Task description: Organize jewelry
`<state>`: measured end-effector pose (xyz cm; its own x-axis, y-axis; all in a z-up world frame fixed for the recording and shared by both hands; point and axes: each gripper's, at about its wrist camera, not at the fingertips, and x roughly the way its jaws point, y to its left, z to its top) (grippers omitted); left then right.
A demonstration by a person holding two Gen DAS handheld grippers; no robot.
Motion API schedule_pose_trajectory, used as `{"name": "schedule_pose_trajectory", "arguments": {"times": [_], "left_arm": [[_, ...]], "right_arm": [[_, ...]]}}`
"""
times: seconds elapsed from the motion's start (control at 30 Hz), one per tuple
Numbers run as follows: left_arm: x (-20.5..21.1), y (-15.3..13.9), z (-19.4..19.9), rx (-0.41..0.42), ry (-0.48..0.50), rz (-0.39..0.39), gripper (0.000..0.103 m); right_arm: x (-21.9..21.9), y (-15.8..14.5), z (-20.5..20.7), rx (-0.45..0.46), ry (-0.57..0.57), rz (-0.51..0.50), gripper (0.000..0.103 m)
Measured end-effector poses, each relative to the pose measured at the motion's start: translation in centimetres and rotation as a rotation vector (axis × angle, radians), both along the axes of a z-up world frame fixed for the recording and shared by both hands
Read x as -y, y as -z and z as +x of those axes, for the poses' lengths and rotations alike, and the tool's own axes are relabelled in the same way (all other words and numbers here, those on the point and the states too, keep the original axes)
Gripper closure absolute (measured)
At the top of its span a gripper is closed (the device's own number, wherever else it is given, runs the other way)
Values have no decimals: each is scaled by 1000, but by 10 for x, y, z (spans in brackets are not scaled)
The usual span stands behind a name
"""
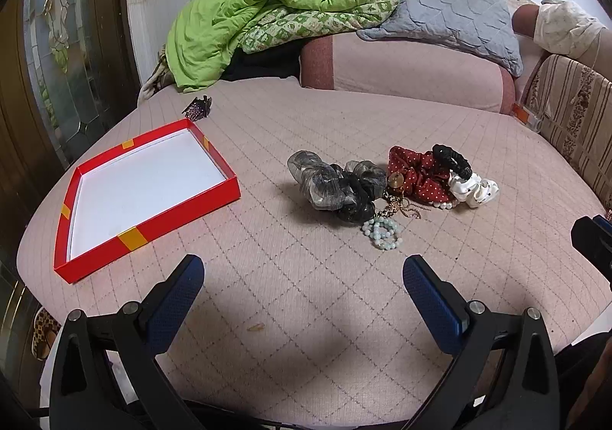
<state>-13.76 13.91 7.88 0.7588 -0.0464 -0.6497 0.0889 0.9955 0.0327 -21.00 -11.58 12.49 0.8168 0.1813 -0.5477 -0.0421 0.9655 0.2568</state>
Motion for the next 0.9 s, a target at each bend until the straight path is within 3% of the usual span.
{"name": "schedule_pose_trajectory", "arguments": {"times": [0.6, 0.9], "left_arm": [[-4, 1, 2, -8, 0, -6, 0], [-17, -1, 48, -77, 59, -119, 0]], "right_arm": [[2, 2, 1, -9, 3, -13, 1], [16, 13, 12, -76, 10, 26, 1]]}}
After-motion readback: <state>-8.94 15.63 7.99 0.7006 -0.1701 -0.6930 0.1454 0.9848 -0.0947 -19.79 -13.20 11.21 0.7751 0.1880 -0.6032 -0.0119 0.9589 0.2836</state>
